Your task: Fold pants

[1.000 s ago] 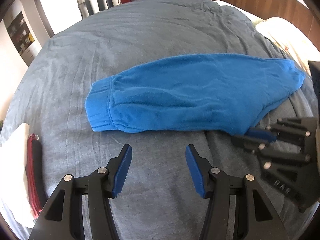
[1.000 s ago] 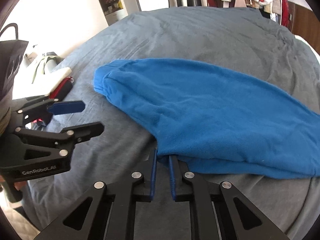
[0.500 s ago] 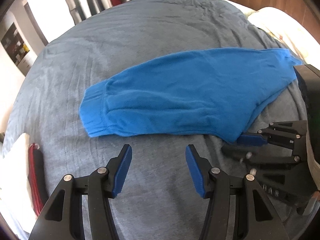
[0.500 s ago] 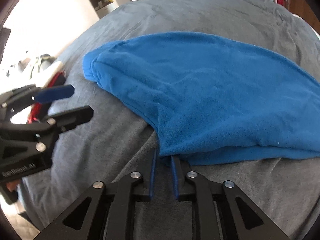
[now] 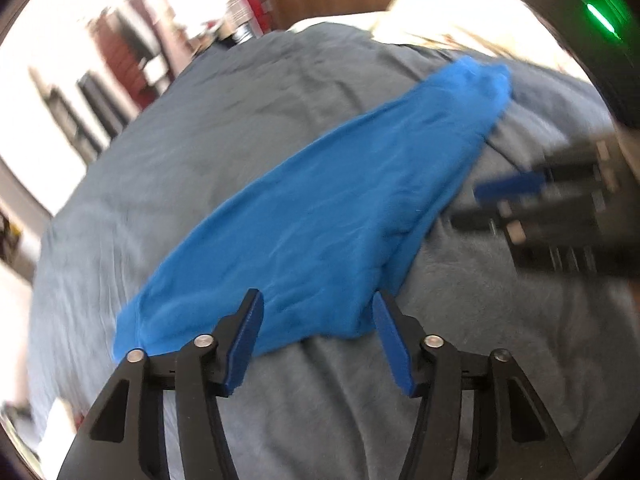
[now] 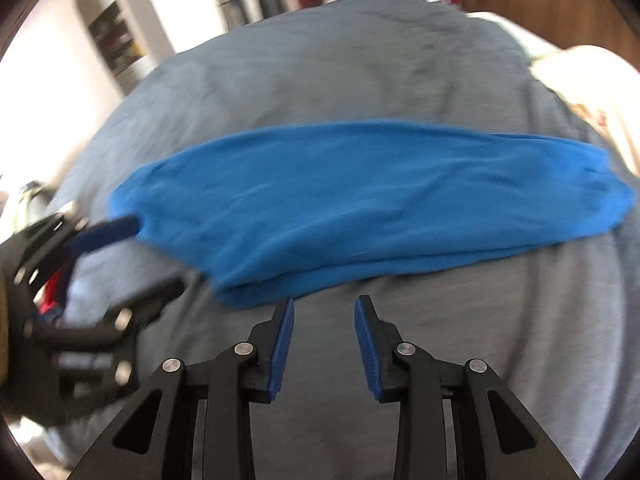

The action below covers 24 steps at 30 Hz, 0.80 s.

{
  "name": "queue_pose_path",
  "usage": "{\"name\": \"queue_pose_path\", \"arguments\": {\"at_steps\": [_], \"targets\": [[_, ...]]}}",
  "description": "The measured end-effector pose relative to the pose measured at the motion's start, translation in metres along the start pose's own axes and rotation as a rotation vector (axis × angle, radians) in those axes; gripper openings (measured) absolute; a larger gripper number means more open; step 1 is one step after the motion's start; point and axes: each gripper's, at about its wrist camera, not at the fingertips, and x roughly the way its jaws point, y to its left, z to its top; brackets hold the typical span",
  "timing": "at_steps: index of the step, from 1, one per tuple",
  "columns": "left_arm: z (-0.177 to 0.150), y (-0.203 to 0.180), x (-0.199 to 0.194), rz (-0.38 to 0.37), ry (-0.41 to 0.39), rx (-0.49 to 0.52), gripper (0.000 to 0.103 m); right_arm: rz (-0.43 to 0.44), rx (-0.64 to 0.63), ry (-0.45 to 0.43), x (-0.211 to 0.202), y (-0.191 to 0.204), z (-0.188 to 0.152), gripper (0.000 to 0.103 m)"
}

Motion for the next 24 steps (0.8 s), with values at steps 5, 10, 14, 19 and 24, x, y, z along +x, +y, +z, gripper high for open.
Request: {"name": "queue_pose_path", "arguments": {"at_steps": [5, 10, 14, 19, 24], "targets": [[0.002, -0.022, 0.021, 0.035, 0.007, 0.136, 0.041, -0.065, 0.035, -0.014, 0.005, -0.033, 0.009, 0.033], [0.002, -0.031, 0.036, 0.033, 0.031, 0.170, 0.037, -0.070, 0.041, -0.002, 0.012, -0.040, 0.008, 0.033], [0.002, -0.037, 0.046, 0.045, 0.041, 0.221, 0.029, -0.076, 0.052, 0.010, 0.020, -0.042, 0.004, 0.033], [-0.003, -0.043, 0.047, 0.028, 0.026, 0.280, 0.007, -0.095, 0.071, -0.004, 0.020, -0.048, 0.003, 0.033], [-0.007, -0.044, 0.041, 0.066, -0.003, 0.311, 0.018, -0.093, 0.110, -0.026, 0.017, -0.058, 0.009, 0.033]]}}
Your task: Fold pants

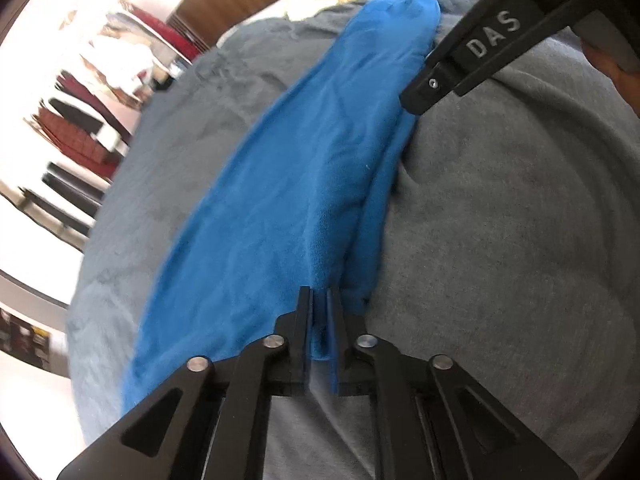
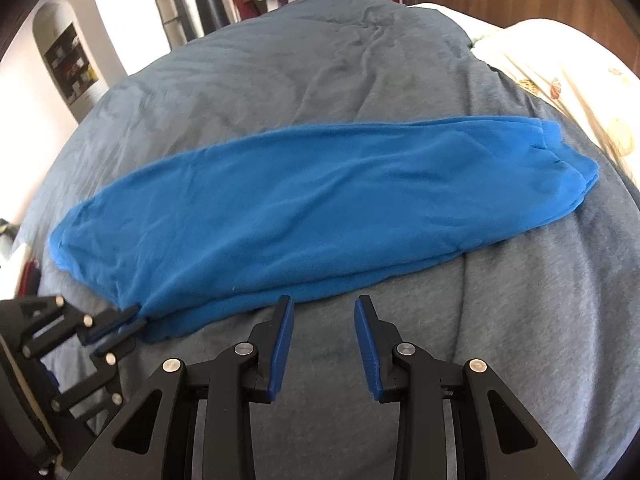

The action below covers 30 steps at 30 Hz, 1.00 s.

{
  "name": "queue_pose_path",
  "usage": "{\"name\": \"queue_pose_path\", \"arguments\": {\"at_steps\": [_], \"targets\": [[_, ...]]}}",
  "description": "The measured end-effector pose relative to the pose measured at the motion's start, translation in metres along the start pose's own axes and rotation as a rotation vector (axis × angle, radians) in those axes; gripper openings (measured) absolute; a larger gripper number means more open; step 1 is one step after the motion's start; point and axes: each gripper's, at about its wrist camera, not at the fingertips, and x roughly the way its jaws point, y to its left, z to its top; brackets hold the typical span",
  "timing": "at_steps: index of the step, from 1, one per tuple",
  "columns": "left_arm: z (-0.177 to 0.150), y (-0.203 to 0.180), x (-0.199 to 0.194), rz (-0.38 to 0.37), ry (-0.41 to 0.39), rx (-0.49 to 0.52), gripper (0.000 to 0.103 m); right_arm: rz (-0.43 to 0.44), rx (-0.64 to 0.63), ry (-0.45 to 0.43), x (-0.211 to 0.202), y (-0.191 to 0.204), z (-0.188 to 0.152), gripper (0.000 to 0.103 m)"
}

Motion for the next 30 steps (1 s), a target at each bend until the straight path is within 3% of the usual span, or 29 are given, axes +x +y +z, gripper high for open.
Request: {"name": "queue_pose_path", "arguments": {"at_steps": [1, 2, 5, 10, 17, 19, 21, 25, 27, 30], "targets": [[0.001, 0.000, -0.001, 0.028, -0.008, 0.003, 0.037, 0.004, 0.011, -0.003, 0.000, -0.001, 0.002, 0.033], [0.002, 0.000, -0.002, 0.035, -0.017, 0.004, 0.045, 0.003, 0.015, -0.008, 0.000, -0.001, 0.003, 0.033], [0.002, -0.001, 0.002, 0.016, -0.014, 0.018, 0.046, -0.020, -0.052, -0.004, 0.005, 0.007, 0.004, 0.033], [-0.001, 0.000, 0.010, -0.019, 0.013, 0.001, 0.035, -0.107, -0.261, -0.009, 0.013, 0.024, 0.004, 0.033], [-0.001, 0.013, 0.016, -0.071, 0.033, -0.080, 0.034, -0.198, -0.549, -0.008, 0.024, 0.039, -0.003, 0.033], [-0.002, 0.014, 0.018, -0.079, 0.038, -0.086, 0.021, -0.209, -0.601, -0.004, 0.026, 0.041, -0.004, 0.033], [-0.003, 0.012, 0.020, -0.073, 0.042, -0.077, 0.015, -0.227, -0.654, -0.001, 0.030, 0.042, -0.004, 0.032], [-0.006, 0.011, 0.016, -0.077, 0.028, -0.062, 0.010, -0.271, -0.766, -0.019, 0.033, 0.050, -0.006, 0.032], [-0.007, 0.010, 0.014, -0.081, 0.026, -0.052, 0.009, -0.280, -0.804, -0.021, 0.035, 0.053, -0.008, 0.016], [-0.010, 0.011, 0.008, -0.082, 0.020, -0.032, 0.009, -0.290, -0.849, -0.024, 0.035, 0.055, -0.011, 0.008]]}}
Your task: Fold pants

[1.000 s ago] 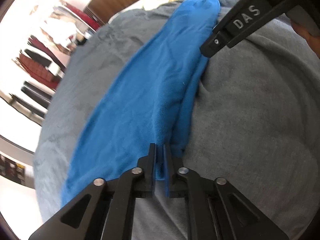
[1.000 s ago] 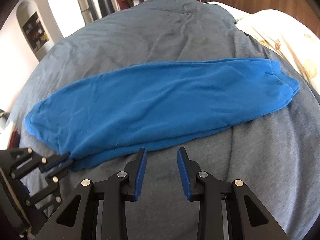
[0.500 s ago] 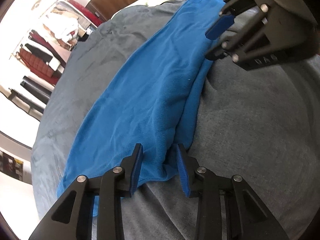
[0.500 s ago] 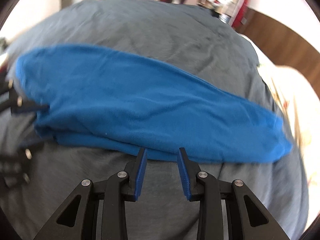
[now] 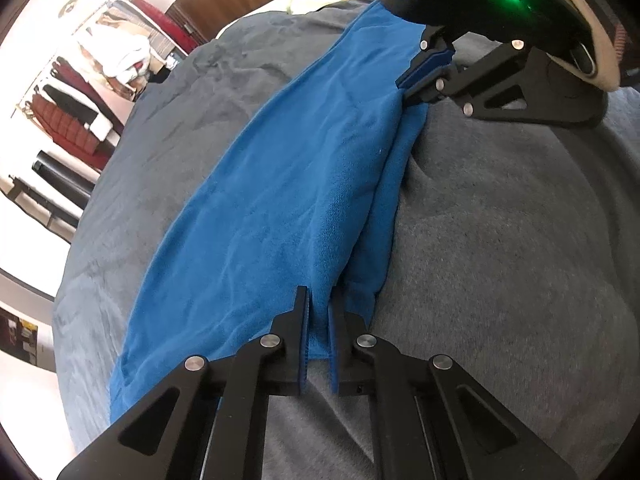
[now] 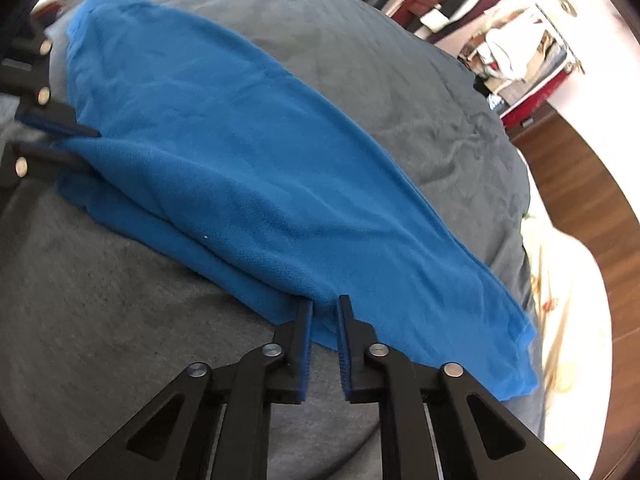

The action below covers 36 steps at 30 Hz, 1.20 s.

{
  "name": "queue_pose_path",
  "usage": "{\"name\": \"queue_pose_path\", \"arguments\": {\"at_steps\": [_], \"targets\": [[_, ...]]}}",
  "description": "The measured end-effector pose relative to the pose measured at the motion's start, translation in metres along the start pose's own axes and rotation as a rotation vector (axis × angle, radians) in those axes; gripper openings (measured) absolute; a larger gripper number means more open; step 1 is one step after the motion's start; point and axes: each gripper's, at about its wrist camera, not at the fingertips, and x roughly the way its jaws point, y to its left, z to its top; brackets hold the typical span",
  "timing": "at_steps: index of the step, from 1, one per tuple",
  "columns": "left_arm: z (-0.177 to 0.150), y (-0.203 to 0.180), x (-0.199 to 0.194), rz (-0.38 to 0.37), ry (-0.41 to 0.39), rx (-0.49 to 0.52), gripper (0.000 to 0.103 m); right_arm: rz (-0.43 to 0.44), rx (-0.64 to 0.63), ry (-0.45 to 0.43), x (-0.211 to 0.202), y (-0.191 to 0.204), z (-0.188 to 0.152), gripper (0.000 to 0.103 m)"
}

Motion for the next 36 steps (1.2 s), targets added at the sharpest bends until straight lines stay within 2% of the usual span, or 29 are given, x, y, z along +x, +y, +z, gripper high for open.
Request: {"name": "queue_pose_path", "arguments": {"at_steps": [5, 8, 14, 16, 20, 23, 25, 26, 27, 28, 29, 30, 32, 36], "targets": [[-0.006, -0.002, -0.003, -0.029, 0.009, 0.020, 0.007, -0.004, -0.021, 0.008, -0.010, -0.001, -0.006, 0.005], [-0.010, -0.009, 0.000, -0.020, 0.010, 0.057, 0.007, 0.010, -0.036, 0.022, -0.012, 0.002, -0.008, 0.005], [-0.010, -0.014, 0.006, -0.025, 0.027, 0.067, 0.007, 0.022, -0.038, 0.049, 0.002, 0.007, -0.011, 0.005], [-0.007, -0.013, 0.010, -0.022, 0.034, 0.070, 0.008, 0.002, -0.043, 0.052, 0.004, 0.010, -0.012, 0.005], [-0.005, -0.015, 0.011, -0.018, 0.037, 0.066, 0.013, -0.039, -0.042, 0.083, 0.008, 0.011, -0.017, 0.005], [-0.004, -0.012, 0.009, -0.030, 0.043, 0.040, 0.015, -0.056, 0.005, 0.121, 0.010, 0.002, -0.023, 0.005], [-0.002, -0.009, 0.005, -0.036, 0.045, 0.023, 0.024, -0.063, 0.047, 0.144, 0.007, -0.005, -0.024, 0.006], [-0.001, -0.006, 0.001, -0.039, 0.044, 0.009, 0.030, -0.071, 0.075, 0.149, 0.003, -0.009, -0.025, 0.007], [-0.001, -0.003, -0.003, -0.041, 0.040, -0.008, 0.042, -0.072, 0.109, 0.159, -0.001, -0.013, -0.026, 0.008], [-0.001, 0.000, -0.008, -0.044, 0.031, -0.028, 0.047, -0.068, 0.136, 0.164, -0.004, -0.016, -0.026, 0.009], [-0.001, 0.005, -0.016, -0.050, 0.018, -0.055, 0.047, -0.063, 0.172, 0.167, -0.009, -0.020, -0.027, 0.016], [-0.001, 0.008, -0.021, -0.049, 0.013, -0.068, 0.048, -0.063, 0.210, 0.168, -0.016, -0.024, -0.026, 0.027], [-0.003, 0.016, -0.035, -0.033, -0.002, -0.107, 0.049, -0.069, 0.253, 0.161, -0.025, -0.029, -0.025, 0.036], [-0.012, 0.037, -0.061, 0.016, -0.019, -0.187, 0.050, -0.043, 0.337, 0.133, -0.050, -0.029, -0.012, 0.036]]}}
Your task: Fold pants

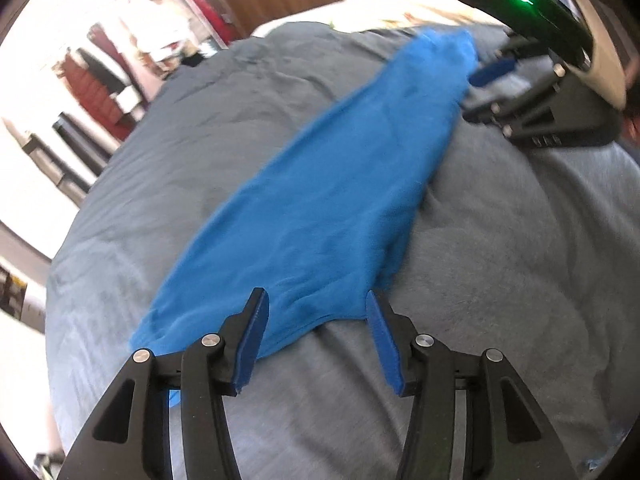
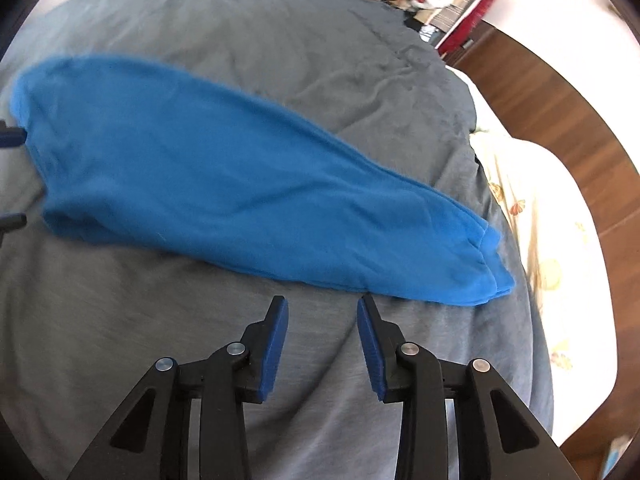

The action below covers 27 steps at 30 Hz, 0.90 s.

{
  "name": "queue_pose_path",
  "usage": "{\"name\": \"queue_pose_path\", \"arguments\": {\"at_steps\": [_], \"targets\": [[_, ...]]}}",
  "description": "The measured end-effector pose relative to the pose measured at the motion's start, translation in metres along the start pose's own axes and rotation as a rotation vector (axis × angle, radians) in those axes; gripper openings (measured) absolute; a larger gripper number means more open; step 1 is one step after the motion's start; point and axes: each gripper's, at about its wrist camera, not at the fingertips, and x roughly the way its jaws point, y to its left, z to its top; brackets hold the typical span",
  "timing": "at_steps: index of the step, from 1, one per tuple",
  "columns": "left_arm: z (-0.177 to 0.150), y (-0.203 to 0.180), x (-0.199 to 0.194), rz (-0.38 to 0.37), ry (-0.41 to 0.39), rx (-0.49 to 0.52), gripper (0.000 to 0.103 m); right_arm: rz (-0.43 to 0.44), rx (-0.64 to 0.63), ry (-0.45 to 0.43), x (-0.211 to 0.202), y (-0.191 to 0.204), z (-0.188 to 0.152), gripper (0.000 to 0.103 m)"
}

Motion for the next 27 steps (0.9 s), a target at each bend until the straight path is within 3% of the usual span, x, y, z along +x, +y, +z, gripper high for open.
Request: {"name": "queue_pose_path", "arguments": {"at_steps": [5, 15, 21, 27], "targets": [[-0.016, 0.042, -0.020, 0.072, 0.014, -0.147, 0.054, 0.065, 0.052, -0.056, -0.026, 0.017, 0.024, 0.036], [-0.059, 0.130, -0.011, 0.146, 0.089, -0.431, 0.054, 0.285, 0.099, -0.154, -0.033, 0.063, 0.102, 0.036], [-0.072, 0.152, 0.005, 0.167, 0.087, -0.501, 0.054, 0.432, 0.015, -0.193, -0.015, 0.095, 0.150, 0.036], [-0.074, 0.169, 0.024, 0.159, 0.080, -0.589, 0.054, 0.491, -0.136, -0.200, 0.014, 0.129, 0.195, 0.036]]}}
